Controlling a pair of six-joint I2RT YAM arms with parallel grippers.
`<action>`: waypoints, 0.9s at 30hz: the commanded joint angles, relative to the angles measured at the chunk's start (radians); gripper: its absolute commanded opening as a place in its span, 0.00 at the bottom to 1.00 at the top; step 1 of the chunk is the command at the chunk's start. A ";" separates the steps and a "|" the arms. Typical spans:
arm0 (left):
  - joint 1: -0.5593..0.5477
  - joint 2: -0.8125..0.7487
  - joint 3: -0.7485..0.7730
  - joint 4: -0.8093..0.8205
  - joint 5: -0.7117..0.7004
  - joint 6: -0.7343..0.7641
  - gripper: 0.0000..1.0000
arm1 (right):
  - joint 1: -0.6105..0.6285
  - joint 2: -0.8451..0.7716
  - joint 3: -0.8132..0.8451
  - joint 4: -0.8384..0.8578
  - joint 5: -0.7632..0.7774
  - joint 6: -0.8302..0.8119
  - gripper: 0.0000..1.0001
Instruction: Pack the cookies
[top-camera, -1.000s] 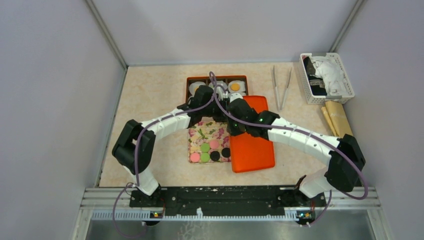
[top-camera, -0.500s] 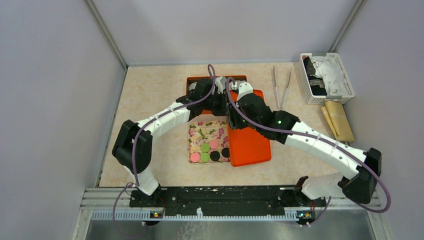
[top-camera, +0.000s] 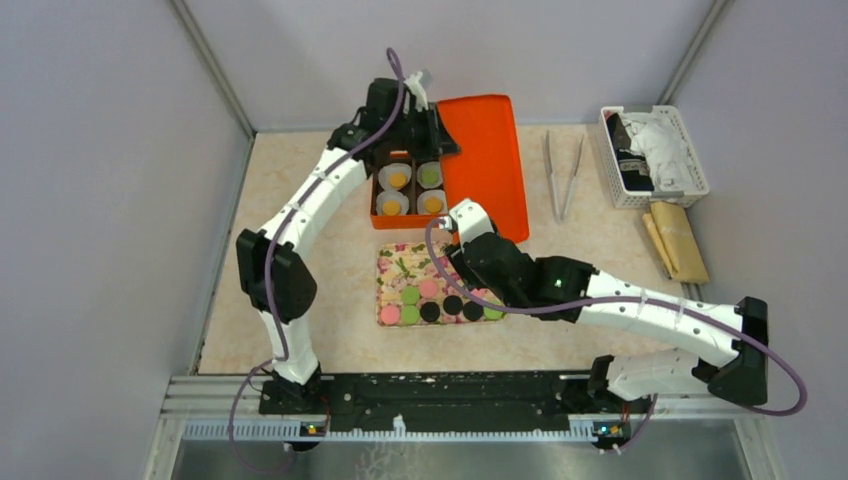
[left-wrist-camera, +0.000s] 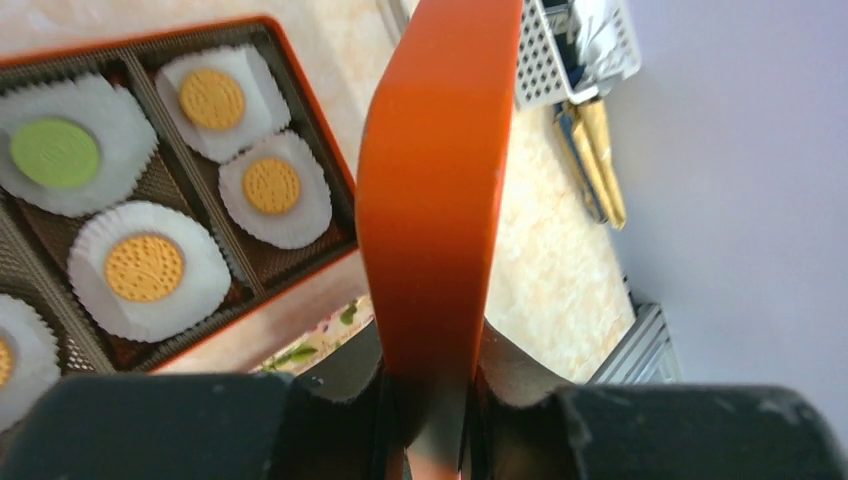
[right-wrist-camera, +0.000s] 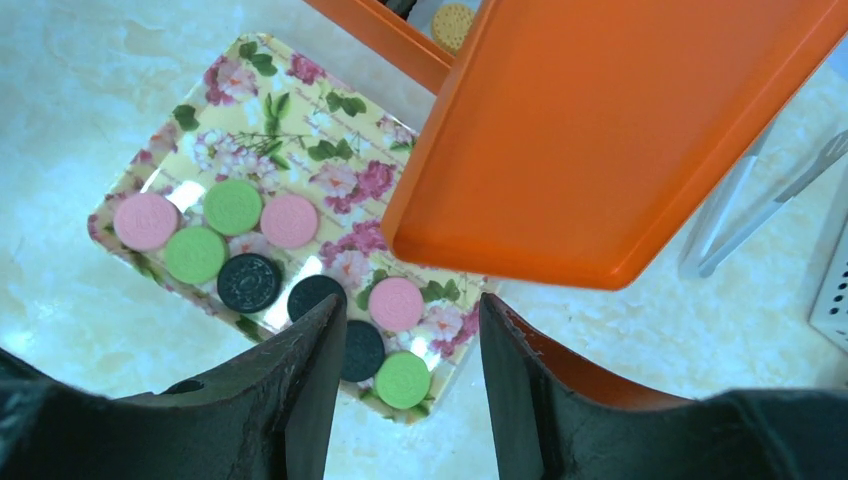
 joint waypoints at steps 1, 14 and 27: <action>0.092 0.006 0.121 -0.080 0.117 -0.037 0.00 | 0.036 -0.052 -0.022 0.044 0.107 -0.081 0.51; 0.333 -0.029 -0.170 0.238 0.618 -0.358 0.00 | 0.077 -0.016 -0.127 0.302 0.150 -0.225 0.55; 0.371 -0.008 -0.280 0.433 0.790 -0.524 0.00 | 0.099 0.073 -0.207 0.544 0.225 -0.344 0.56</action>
